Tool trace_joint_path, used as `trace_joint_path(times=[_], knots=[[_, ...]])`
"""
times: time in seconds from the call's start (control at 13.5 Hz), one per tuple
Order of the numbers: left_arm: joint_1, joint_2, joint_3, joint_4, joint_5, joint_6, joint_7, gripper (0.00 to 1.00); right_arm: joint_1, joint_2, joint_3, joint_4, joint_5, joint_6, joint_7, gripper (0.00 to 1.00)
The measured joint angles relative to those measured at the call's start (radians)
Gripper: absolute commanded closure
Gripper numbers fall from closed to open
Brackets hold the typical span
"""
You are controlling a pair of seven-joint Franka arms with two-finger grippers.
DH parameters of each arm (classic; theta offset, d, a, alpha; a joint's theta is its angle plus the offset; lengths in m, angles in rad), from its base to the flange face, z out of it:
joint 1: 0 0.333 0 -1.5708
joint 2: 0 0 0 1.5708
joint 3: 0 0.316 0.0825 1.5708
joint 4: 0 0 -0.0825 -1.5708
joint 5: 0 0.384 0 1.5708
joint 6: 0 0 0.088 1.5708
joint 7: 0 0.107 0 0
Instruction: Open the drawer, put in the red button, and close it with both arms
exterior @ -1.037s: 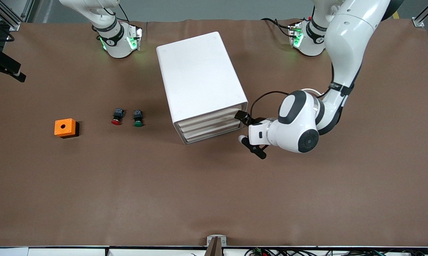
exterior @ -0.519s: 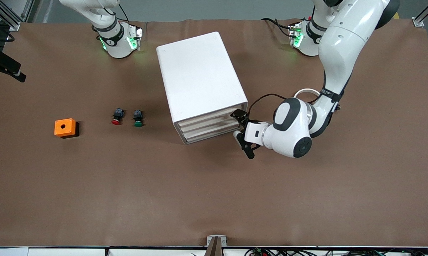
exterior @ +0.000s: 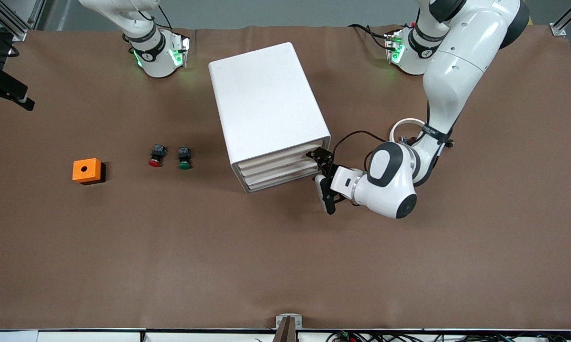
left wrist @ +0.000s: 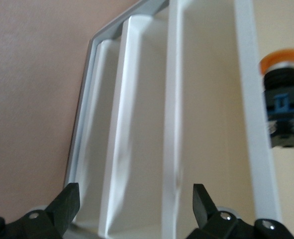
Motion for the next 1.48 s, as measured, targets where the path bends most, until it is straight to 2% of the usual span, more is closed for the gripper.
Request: trace_joint_path(times=[0.22,0.44,0.52,0.59,0.89,1.04,1.19,1.26,1.33,1.48], knots=[[-0.001,0.000,-0.001,0.002,-0.037,-0.001,0.001,0.00,-0.026,0.111,-0.001,-0.005,-0.001,-0.001,-0.054,0.00],[-0.001,0.001,-0.001,0.002,-0.038,-0.001,0.001,0.00,-0.046,0.150,-0.003,-0.004,-0.004,-0.003,-0.123,0.00],[-0.002,0.001,-0.001,0.002,-0.039,-0.002,0.001,0.07,-0.047,0.162,-0.002,-0.004,-0.005,-0.004,-0.125,0.00],[-0.004,0.002,-0.001,0.002,-0.039,-0.001,0.002,0.30,-0.046,0.178,-0.001,-0.004,-0.005,-0.003,-0.125,0.00],[-0.007,0.003,-0.001,0.008,-0.049,-0.003,0.021,0.67,-0.026,0.222,0.008,-0.050,0.002,0.101,-0.048,0.00],[-0.012,0.003,-0.001,0.008,-0.049,-0.004,0.026,0.72,-0.026,0.214,0.008,-0.162,0.019,0.238,-0.043,0.00],[-0.016,0.003,-0.001,0.008,-0.049,-0.004,0.027,0.91,-0.021,0.172,0.012,-0.329,0.023,0.407,-0.044,0.00],[-0.017,0.003,-0.001,0.009,-0.046,-0.004,0.027,0.96,-0.010,0.134,0.014,-0.432,0.024,0.504,-0.048,0.00],[-0.017,0.003,-0.002,0.015,-0.041,-0.009,0.028,1.00,0.005,0.093,0.014,-0.538,0.024,0.595,-0.056,0.00],[-0.022,0.002,-0.004,0.037,-0.002,-0.013,0.029,1.00,0.033,0.030,0.016,-0.711,0.024,0.747,-0.062,0.00]])
